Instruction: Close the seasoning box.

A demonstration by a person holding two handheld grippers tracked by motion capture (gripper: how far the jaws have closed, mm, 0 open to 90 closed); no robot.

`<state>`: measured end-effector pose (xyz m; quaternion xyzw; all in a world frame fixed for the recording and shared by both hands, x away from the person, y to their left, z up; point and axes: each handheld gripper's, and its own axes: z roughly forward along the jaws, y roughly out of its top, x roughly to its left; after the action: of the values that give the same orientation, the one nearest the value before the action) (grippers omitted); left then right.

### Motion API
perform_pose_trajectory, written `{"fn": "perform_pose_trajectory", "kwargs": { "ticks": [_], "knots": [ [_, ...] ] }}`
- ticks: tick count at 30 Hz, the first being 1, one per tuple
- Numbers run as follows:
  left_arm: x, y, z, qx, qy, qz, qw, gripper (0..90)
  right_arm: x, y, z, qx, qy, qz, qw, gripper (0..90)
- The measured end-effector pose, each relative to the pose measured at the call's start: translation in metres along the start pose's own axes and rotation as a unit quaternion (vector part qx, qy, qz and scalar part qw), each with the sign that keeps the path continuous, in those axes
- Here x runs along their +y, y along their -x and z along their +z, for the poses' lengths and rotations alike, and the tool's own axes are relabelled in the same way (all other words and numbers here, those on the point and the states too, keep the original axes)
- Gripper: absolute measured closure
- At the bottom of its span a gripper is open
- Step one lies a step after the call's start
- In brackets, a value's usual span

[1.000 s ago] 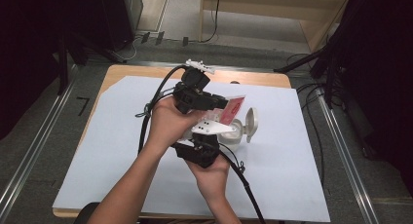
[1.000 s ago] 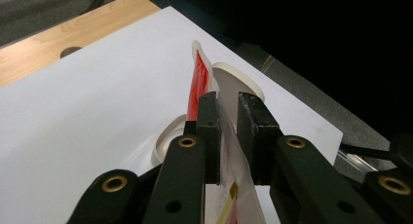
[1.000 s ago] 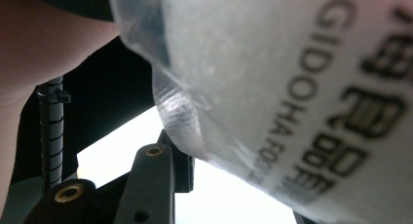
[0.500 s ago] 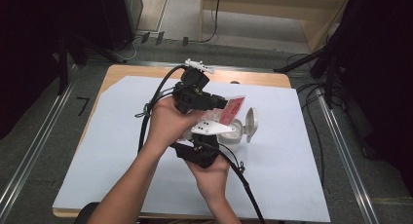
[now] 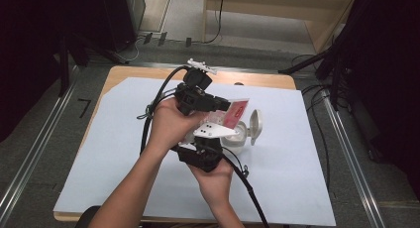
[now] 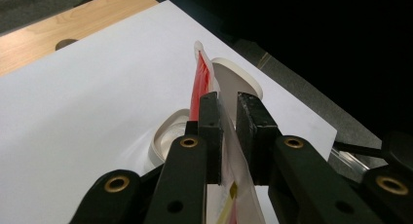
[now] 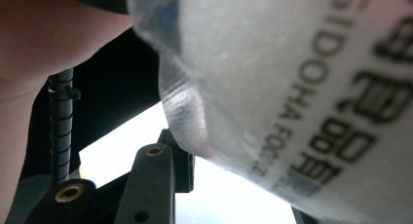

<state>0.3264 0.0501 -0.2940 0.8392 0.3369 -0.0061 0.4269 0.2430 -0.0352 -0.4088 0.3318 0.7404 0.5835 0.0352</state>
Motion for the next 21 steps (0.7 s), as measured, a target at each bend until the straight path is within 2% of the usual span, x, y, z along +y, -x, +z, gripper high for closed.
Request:
{"fn": "perform_pose_trajectory", "kwargs": {
  "ticks": [21],
  "knots": [
    [-0.0008,-0.0061,0.0002,-0.007,-0.001,-0.010,0.9999,81.1,0.0001,-0.0011,-0.0019,-0.008,-0.008,-0.011,0.9999,64.3]
  ]
}}
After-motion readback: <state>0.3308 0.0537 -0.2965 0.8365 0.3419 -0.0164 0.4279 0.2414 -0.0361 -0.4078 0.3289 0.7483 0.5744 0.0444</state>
